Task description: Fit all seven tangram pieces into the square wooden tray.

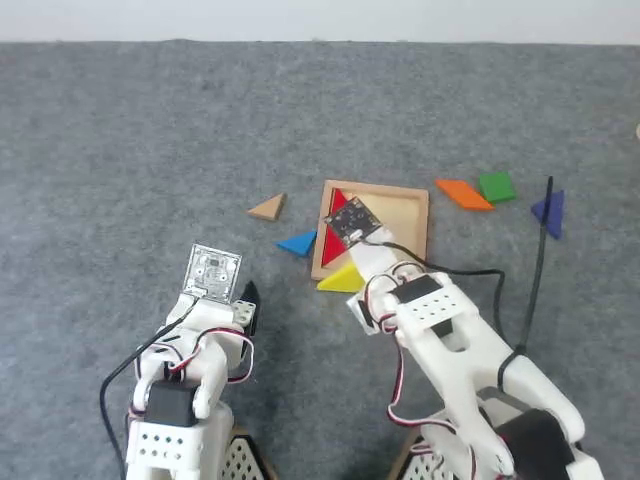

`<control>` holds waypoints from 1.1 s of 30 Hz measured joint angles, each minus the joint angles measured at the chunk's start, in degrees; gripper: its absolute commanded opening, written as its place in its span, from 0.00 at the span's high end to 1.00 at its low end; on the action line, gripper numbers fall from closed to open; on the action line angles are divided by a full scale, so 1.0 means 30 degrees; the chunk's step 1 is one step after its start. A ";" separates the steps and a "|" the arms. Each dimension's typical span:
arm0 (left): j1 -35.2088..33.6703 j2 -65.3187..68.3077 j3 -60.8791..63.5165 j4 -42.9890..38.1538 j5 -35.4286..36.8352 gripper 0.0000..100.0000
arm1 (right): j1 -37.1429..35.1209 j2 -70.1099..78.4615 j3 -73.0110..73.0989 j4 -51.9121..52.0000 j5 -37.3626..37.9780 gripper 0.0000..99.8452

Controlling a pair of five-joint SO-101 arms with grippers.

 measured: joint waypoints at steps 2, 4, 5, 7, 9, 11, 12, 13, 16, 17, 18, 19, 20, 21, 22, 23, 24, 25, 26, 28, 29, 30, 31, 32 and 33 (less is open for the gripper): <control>0.0000 0.0000 0.0000 0.0000 0.0000 0.89 | 0.0293 0.0000 0.0000 0.0000 0.0000 0.92; 0.0000 0.0000 0.0000 0.0000 0.0000 0.89 | 0.0527 -0.0234 0.0000 0.0000 0.0000 0.92; 0.0000 0.0000 0.0000 0.0000 0.0000 0.89 | 0.0557 -0.0410 0.0000 0.0000 0.0000 0.92; 0.0000 0.0000 0.0000 0.0000 0.0000 0.89 | 0.0615 -0.0762 0.0000 0.0000 0.0000 0.92; 0.0000 0.0000 0.0000 0.0000 0.0000 0.89 | 0.0615 -0.1114 0.0000 0.0000 0.0000 0.92; 0.0000 0.0000 0.0000 0.0000 0.0000 0.89 | 0.0615 -0.1289 0.0000 -0.0264 0.0000 0.92; 0.0000 0.0000 0.0000 0.0000 0.0000 0.89 | 0.0615 -0.1289 0.0000 -0.0440 0.0000 0.92; 0.0000 0.0000 0.0000 0.0000 0.0000 0.89 | 0.0615 -0.1289 0.0000 -0.0586 0.0000 0.92; 0.0000 0.0000 0.0000 0.0000 0.0000 0.89 | 0.0615 -0.1289 0.0000 -0.1172 0.0000 0.92; 0.0000 0.0000 0.0000 0.0000 0.0000 0.89 | 0.0615 -0.1289 0.0000 -0.1348 0.0000 0.92; 0.0000 0.0000 0.0000 0.0000 0.0000 0.89 | 0.0615 -0.1289 0.0000 -0.1524 0.0000 0.92; 0.0000 0.0000 0.0000 0.0000 0.0000 0.89 | 0.0615 -0.1289 0.0000 -0.1641 0.0000 0.92; 0.0000 0.0000 0.0000 0.0000 0.0000 0.89 | 0.0615 -0.1289 0.0000 -0.1758 0.0000 0.92; 0.0000 0.0000 0.0000 0.0000 0.0000 0.89 | 0.0615 -0.1289 0.0000 -0.1846 0.0000 0.92; 0.0000 0.0000 0.0000 0.0000 0.0000 0.89 | 0.0615 -0.1289 0.0000 -0.1934 0.0000 0.92; 0.0000 0.0000 0.0000 0.0000 0.0000 0.89 | 0.0615 -0.1289 0.0000 -0.1963 0.0000 0.92; 0.0000 0.0000 0.0000 0.0000 0.0000 0.89 | 0.0615 -0.1289 0.0000 -0.1963 0.0000 0.92; 0.0000 0.0000 0.0000 0.0000 0.0000 0.89 | 0.0615 -0.1289 0.0000 -0.1993 0.0000 0.92; 0.0000 0.0000 0.0000 0.0000 0.0000 0.89 | 0.0615 -0.1289 0.0000 -0.1993 0.0000 0.92; 0.0000 0.0000 0.0000 0.0000 0.0000 0.89 | 0.0615 -0.1289 0.0000 -0.2110 0.0000 0.92; 0.0000 0.0000 0.0000 0.0000 0.0000 0.89 | 0.0615 -0.1289 0.0000 -0.2110 0.0000 0.92; 0.0000 0.0000 0.0000 0.0000 0.0000 0.89 | 0.0615 -0.1289 0.0000 -0.2110 0.0000 0.92; 0.0000 0.0000 0.0000 0.0000 0.0000 0.89 | 0.0615 -0.1289 0.0000 -0.2110 0.0000 0.92; 0.0000 0.0000 0.0000 0.0000 0.0000 0.89 | 0.0615 -0.1289 0.0000 -0.2110 0.0000 0.92; 0.0000 0.0000 0.0000 0.0000 0.0000 0.89 | 0.0615 -0.1289 0.0000 -0.2110 0.0000 0.92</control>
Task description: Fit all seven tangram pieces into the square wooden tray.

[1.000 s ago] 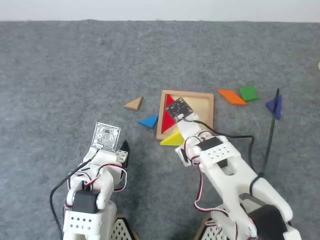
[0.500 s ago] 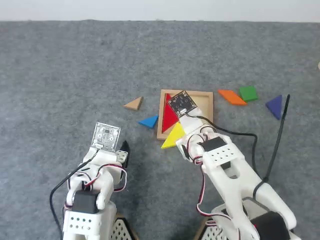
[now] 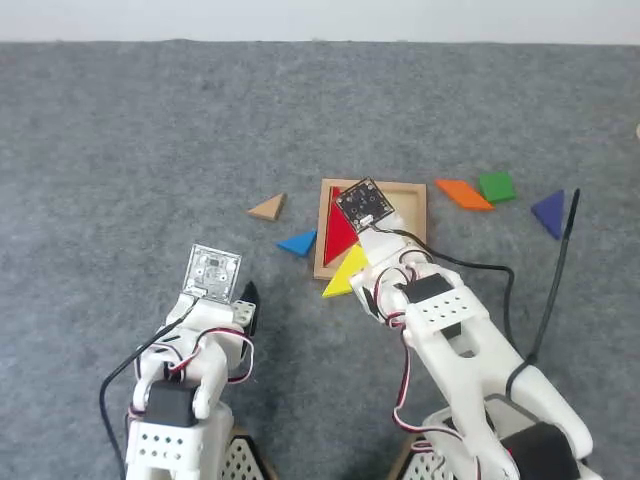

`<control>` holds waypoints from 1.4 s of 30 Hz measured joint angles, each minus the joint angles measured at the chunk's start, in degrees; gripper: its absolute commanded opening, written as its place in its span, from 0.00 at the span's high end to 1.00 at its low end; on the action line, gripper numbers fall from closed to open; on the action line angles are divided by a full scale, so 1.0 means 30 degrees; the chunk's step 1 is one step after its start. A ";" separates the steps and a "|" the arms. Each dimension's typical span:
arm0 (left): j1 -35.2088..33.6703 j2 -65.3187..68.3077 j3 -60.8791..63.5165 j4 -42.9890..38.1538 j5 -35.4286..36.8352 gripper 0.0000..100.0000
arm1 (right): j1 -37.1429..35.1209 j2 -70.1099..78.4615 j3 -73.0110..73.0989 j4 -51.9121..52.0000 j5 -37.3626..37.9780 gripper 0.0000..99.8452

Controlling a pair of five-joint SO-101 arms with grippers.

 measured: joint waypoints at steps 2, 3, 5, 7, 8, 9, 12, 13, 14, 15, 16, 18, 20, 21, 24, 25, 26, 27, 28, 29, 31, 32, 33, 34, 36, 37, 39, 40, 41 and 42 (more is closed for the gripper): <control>0.0000 0.0000 0.0000 0.0000 0.0000 0.89 | 0.0000 0.0352 0.0000 -0.0059 0.0000 0.92; 0.0000 0.0000 0.0000 0.0000 0.0000 0.89 | 0.0000 0.0762 -0.0205 -0.0059 0.0000 0.92; 0.0000 0.0000 0.0000 0.0000 0.0000 0.89 | 0.0088 0.1758 -0.1114 0.0000 0.0000 0.92; 0.0000 0.0000 0.0000 0.0000 0.0000 0.89 | 0.0322 0.2813 -0.2286 0.0469 0.0000 0.92; 0.0000 0.0000 0.0000 0.0000 0.0000 0.89 | 0.0469 0.3341 -0.2872 0.0703 0.0000 0.92; 0.0000 0.0000 0.0000 0.0000 0.0000 0.89 | 0.0615 0.3839 -0.3429 0.0850 0.0000 0.92; 0.0000 0.0000 0.0000 0.0000 0.0000 0.89 | 0.1231 0.5216 -0.4630 0.1026 0.0000 0.92; 0.0000 0.0000 0.0000 0.0000 0.0000 0.89 | 0.1407 0.5597 -0.4982 0.1026 0.0000 0.92; 0.0000 0.0000 0.0000 0.0000 0.0000 0.89 | 0.1612 0.5949 -0.5275 0.1026 0.0000 0.92; 0.0000 0.0000 0.0000 0.0000 0.0000 0.89 | 0.1788 0.6300 -0.5626 0.1026 0.0000 0.92; 0.0000 0.0000 0.0000 0.0000 0.0000 0.89 | 0.1934 0.6564 -0.5890 0.1026 -0.0029 0.92; 0.0000 0.0000 0.0000 0.0000 0.0000 0.89 | 0.1993 0.6857 -0.6242 0.1026 -0.0029 0.92; 0.0000 0.0000 0.0000 0.0000 0.0000 0.89 | 0.1963 0.6974 -0.6330 0.1026 -0.0029 0.92; 0.0000 0.0000 0.0000 0.0000 0.0000 0.89 | 0.1934 0.6974 -0.6330 0.1026 -0.0029 0.92; 0.0000 0.0000 0.0000 0.0000 0.0000 0.89 | 0.1934 0.6974 -0.6330 0.1026 -0.0498 0.92; 0.0000 0.0000 0.0000 0.0000 0.0000 0.89 | 0.1934 0.6974 -0.6330 0.1026 -0.0615 0.92; 0.0000 0.0000 0.0000 0.0000 0.0000 0.89 | 0.1934 0.6974 -0.6330 0.1026 -0.0674 0.92; 0.0000 0.0000 0.0000 0.0000 0.0000 0.89 | 0.1934 0.6974 -0.6330 0.1026 -0.0762 0.92; 0.0000 0.0000 0.0000 0.0000 0.0000 0.89 | 0.1934 0.6974 -0.6330 0.1026 -0.0791 0.92; 0.0000 0.0000 0.0000 0.0000 0.0000 0.89 | 0.1934 0.6974 -0.6330 0.1026 -0.0850 0.92; 0.0000 0.0000 0.0000 0.0000 0.0000 0.89 | 0.1934 0.6974 -0.6330 0.1026 -0.0850 0.92; 0.0000 0.0000 0.0000 0.0000 0.0000 0.89 | 0.1934 0.6974 -0.6330 0.1026 -0.0879 0.92; 0.0000 0.0000 0.0000 0.0000 0.0000 0.89 | 0.1934 0.6974 -0.6330 0.1055 -0.0908 0.92; 0.0000 0.0000 0.0000 0.0000 0.0000 0.89 | 0.1934 0.6974 -0.6330 0.1084 -0.0908 0.92; 0.0000 0.0000 0.0000 0.0000 0.0000 0.89 | 0.1963 0.6974 -0.6330 0.1084 -0.1026 0.92; 0.0000 0.0000 0.0000 0.0000 0.0000 0.89 | 0.2081 0.6974 -0.6330 0.1084 -0.1260 0.92; 0.0000 0.0000 0.0000 0.0000 0.0000 0.89 | 0.2344 0.6886 -0.6330 0.1084 -0.1905 0.92; 0.0000 0.0000 0.0000 0.0000 0.0000 0.89 | 0.2491 0.6652 -0.6330 0.1084 -0.2139 0.92; 0.0000 0.0000 0.0000 0.0000 0.0000 0.89 | 0.2579 0.6271 -0.6330 0.1172 -0.2286 0.92; 0.0000 0.0000 0.0000 0.0000 0.0000 0.89 | 0.2579 0.5714 -0.6330 0.1319 -0.2344 0.92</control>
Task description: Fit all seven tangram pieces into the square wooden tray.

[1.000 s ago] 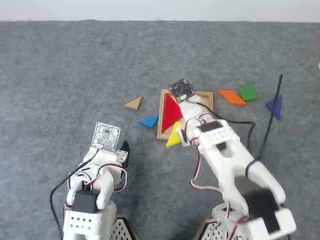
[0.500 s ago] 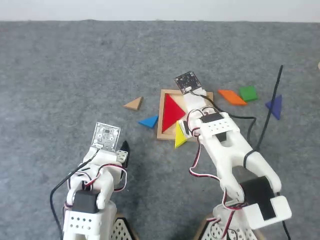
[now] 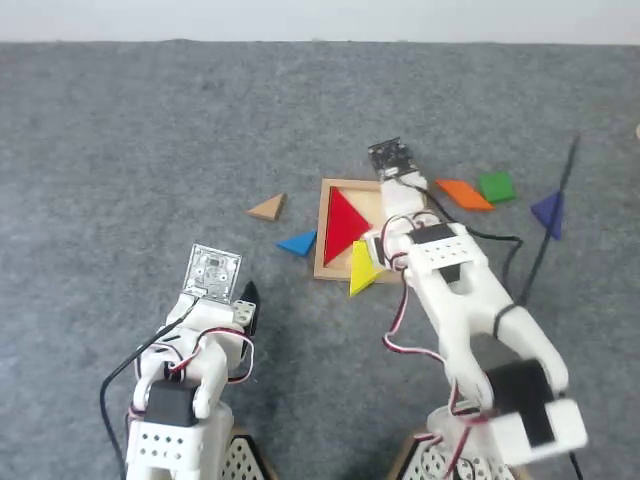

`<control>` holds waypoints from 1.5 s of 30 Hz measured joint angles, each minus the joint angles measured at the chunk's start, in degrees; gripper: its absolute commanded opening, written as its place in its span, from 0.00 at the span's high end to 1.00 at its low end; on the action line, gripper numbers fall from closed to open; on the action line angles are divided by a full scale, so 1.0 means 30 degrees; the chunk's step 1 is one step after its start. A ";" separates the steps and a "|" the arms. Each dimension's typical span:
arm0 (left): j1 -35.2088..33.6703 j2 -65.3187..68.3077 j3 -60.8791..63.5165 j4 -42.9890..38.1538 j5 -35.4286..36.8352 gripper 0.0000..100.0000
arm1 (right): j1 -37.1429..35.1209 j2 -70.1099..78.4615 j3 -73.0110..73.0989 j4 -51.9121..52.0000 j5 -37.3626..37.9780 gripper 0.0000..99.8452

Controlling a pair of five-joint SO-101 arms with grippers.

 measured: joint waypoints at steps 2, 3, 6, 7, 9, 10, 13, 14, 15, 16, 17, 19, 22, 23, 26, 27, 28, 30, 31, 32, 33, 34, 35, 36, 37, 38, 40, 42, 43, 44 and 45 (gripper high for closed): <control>0.0000 0.0000 0.0000 0.0000 0.0000 0.89 | -0.0059 -0.1289 0.0352 0.0293 -0.0117 0.92; 0.0000 0.0000 0.0000 0.0000 0.0000 0.89 | -0.0264 -0.1993 0.0615 0.0527 -0.0117 0.92; 0.0000 0.0000 0.0000 0.0000 0.0000 0.89 | -0.1084 -0.4132 0.1436 0.1875 -0.0117 0.92; 0.0000 0.0000 0.0000 0.0000 0.0000 0.89 | -0.1231 -0.4835 0.1524 0.2637 -0.0059 0.92; 0.0000 0.0000 0.0000 0.0000 0.0000 0.89 | -0.1260 -0.6095 0.1582 0.4659 0.0322 0.92; 0.0000 0.0000 0.0000 0.0000 0.0000 0.89 | -0.1260 -0.6593 0.1641 0.5685 0.0557 0.92; 0.0000 0.0000 0.0000 0.0000 0.0000 0.89 | -0.1729 -0.7209 0.1670 0.7971 0.1495 0.92; 0.0000 0.0000 0.0000 0.0000 0.0000 0.89 | -0.1905 -0.7238 0.1729 0.8234 0.1817 0.92; 0.0000 0.0000 0.0000 0.0000 0.0000 0.89 | -0.2168 -0.7267 0.1758 0.8322 0.1963 0.92; 0.0000 0.0000 0.0000 0.0000 0.0000 0.89 | -0.2432 -0.7267 0.1788 0.8352 0.2051 0.92; 0.0000 0.0000 0.0000 0.0000 0.0000 0.89 | -0.2725 -0.7267 0.1788 0.8381 0.2139 0.92; 0.0000 0.0000 0.0000 0.0000 0.0000 0.89 | -0.3429 -0.7004 0.1788 0.8381 0.2256 0.92; 0.0000 0.0000 0.0000 0.0000 0.0000 0.89 | -0.3897 -0.5861 0.1788 0.7912 0.2286 0.92; 0.0000 0.0000 0.0000 0.0000 0.0000 0.89 | -0.3868 -0.5363 0.1758 0.7824 0.2286 0.92; 0.0000 0.0000 0.0000 0.0000 0.0000 0.89 | -0.3868 -0.3604 0.1143 0.7766 0.2286 0.92; 0.0000 0.0000 0.0000 0.0000 0.0000 0.89 | -0.3897 -0.3048 0.0821 0.7707 0.2286 0.92; 0.0000 0.0000 0.0000 0.0000 0.0000 0.89 | -0.3897 -0.2579 0.0527 0.7619 0.2286 0.92; 0.0000 0.0000 0.0000 0.0000 0.0000 0.89 | -0.3868 -0.1729 -0.0264 0.7619 0.2286 0.92; 0.0000 0.0000 0.0000 0.0000 0.0000 0.89 | -0.3868 -0.1348 -0.0645 0.7619 0.2286 0.92; 0.0000 0.0000 0.0000 0.0000 0.0000 0.89 | -0.3897 -0.1026 -0.1055 0.7590 0.2286 0.92; 0.0000 0.0000 0.0000 0.0000 0.0000 0.89 | -0.3927 -0.0733 -0.1436 0.7590 0.2286 0.92; 0.0000 0.0000 0.0000 0.0000 0.0000 0.89 | -0.3956 -0.0410 -0.1875 0.7590 0.2286 0.92; 0.0000 0.0000 0.0000 0.0000 0.0000 0.89 | -0.3956 -0.0059 -0.2256 0.7590 0.2286 0.92; 0.0000 0.0000 0.0000 0.0000 0.0000 0.89 | -0.3956 0.0352 -0.2667 0.7531 0.2286 0.92; 0.0000 0.0000 0.0000 0.0000 0.0000 0.89 | -0.3956 0.0791 -0.2989 0.7502 0.2286 0.92; 0.0000 0.0000 0.0000 0.0000 0.0000 0.89 | -0.3956 0.1260 -0.3311 0.7473 0.2286 0.92; 0.0000 0.0000 0.0000 0.0000 0.0000 0.89 | -0.3956 0.2256 -0.3868 0.7385 0.2286 0.92; 0.0000 0.0000 0.0000 0.0000 0.0000 0.89 | -0.3956 0.2842 -0.4220 0.7267 0.2286 0.93; 0.0000 0.0000 0.0000 0.0000 0.0000 0.89 | -0.3956 0.2842 -0.4308 0.7267 0.2286 0.93; 0.0000 0.0000 0.0000 0.0000 0.0000 0.89 | -0.3956 0.2842 -0.4337 0.7267 0.2286 0.93; 0.0000 0.0000 0.0000 0.0000 0.0000 0.89 | -0.3956 0.2725 -0.4337 0.7267 0.2286 0.93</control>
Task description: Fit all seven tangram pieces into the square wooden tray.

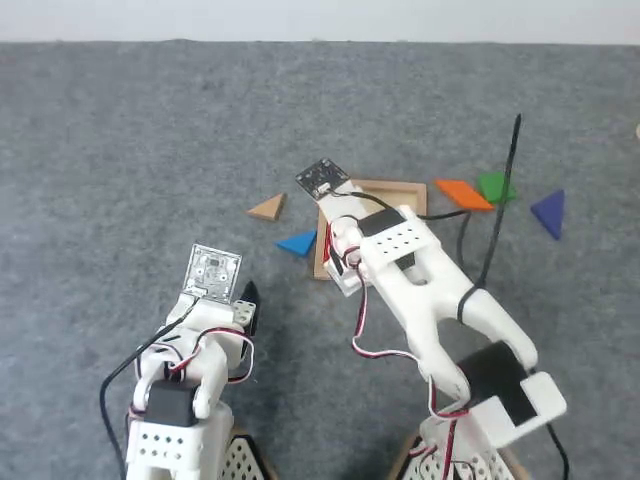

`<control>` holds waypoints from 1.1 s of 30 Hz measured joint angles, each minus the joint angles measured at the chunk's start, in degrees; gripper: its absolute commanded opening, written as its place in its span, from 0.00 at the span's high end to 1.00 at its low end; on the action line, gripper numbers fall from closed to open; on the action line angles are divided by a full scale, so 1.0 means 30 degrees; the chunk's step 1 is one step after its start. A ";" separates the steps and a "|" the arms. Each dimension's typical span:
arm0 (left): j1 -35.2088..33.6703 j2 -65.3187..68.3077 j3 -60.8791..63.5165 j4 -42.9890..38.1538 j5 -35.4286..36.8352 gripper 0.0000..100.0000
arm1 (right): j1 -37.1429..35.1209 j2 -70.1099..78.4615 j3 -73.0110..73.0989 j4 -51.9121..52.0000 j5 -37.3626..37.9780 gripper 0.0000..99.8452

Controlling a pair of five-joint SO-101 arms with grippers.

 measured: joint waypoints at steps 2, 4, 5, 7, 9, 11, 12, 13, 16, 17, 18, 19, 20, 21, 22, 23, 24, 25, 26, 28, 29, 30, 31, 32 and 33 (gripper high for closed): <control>0.0000 0.0000 0.0000 0.0000 0.0000 0.89 | 0.0029 -0.0908 0.0000 -0.0264 -0.0293 0.93; 0.0000 0.0000 0.0000 0.0000 0.0000 0.89 | 0.0029 -0.2462 0.0527 -0.0703 -0.0557 0.93; 0.0000 0.0000 0.0000 0.0000 0.0000 0.89 | 0.0029 -0.3311 0.1026 -0.0967 -0.0645 0.93; 0.0000 0.0000 0.0000 0.0000 0.0000 0.89 | 0.0000 -0.5128 0.2432 -0.1524 -0.0938 0.93; 0.0000 0.0000 0.0000 0.0000 0.0000 0.89 | 0.0029 -0.7121 0.3956 -0.1729 -0.1026 0.92; 0.0000 0.0000 0.0000 0.0000 0.0000 0.89 | 0.0029 -0.9055 0.5275 -0.1612 -0.1026 0.92; 0.0000 0.0000 0.0000 0.0000 0.0000 0.89 | 0.0000 -0.9817 0.5714 -0.1348 -0.0938 0.92; 0.0000 0.0000 0.0000 0.0000 0.0000 0.89 | 0.0000 -1.0315 0.6066 -0.0967 -0.0645 0.92; 0.0000 0.0000 0.0000 0.0000 0.0000 0.89 | 0.0000 -1.0637 0.6505 0.0000 -0.0322 0.92; 0.0000 0.0000 0.0000 0.0000 0.0000 0.89 | 0.0000 -1.0637 0.6564 0.0176 -0.0264 0.92; 0.0000 0.0000 0.0000 0.0000 0.0000 0.89 | 0.0000 -1.0491 0.6564 0.0234 -0.0234 0.92; 0.0000 0.0000 0.0000 0.0000 0.0000 0.89 | 0.0000 -1.0198 0.6564 0.0234 -0.0205 0.92; 0.0000 0.0000 0.0000 0.0000 0.0000 0.89 | 0.0000 -0.9729 0.6564 0.0234 -0.0205 0.92; 0.0000 0.0000 0.0000 0.0000 0.0000 0.89 | 0.0000 -0.9172 0.6535 0.0234 -0.0205 0.92; 0.0000 0.0000 0.0000 0.0000 0.0000 0.89 | 0.0029 -0.8557 0.6535 0.0176 -0.0205 0.92; 0.0000 0.0000 0.0000 0.0000 0.0000 0.89 | 0.0029 -0.7824 0.6418 0.0117 -0.0205 0.92; 0.0000 0.0000 0.0000 0.0000 0.0000 0.89 | 0.0029 -0.7062 0.6212 0.0088 -0.0205 0.92; 0.0000 0.0000 0.0000 0.0000 0.0000 0.89 | 0.0000 -0.6330 0.5832 0.0029 -0.0205 0.92; 0.0000 0.0000 0.0000 0.0000 0.0000 0.89 | 0.0000 -0.5509 0.5451 0.0029 -0.0205 0.92; 0.0000 0.0000 0.0000 0.0000 0.0000 0.89 | 0.0000 -0.4132 0.4718 -0.0117 -0.0205 0.92; 0.0000 0.0000 0.0000 0.0000 0.0000 0.89 | 0.0000 -0.3487 0.4337 -0.0147 -0.0205 0.92; 0.0000 0.0000 0.0000 0.0000 0.0000 0.89 | 0.0000 -0.2930 0.3956 -0.0147 -0.0205 0.92; 0.0000 0.0000 0.0000 0.0000 0.0000 0.89 | 0.0000 -0.2432 0.3516 -0.0147 -0.0205 0.92; 0.0000 0.0000 0.0000 0.0000 0.0000 0.89 | 0.0000 -0.2051 0.3194 -0.0147 -0.0205 0.92; 0.0000 0.0000 0.0000 0.0000 0.0000 0.89 | 0.0000 -0.1758 0.2842 -0.0147 -0.0205 0.92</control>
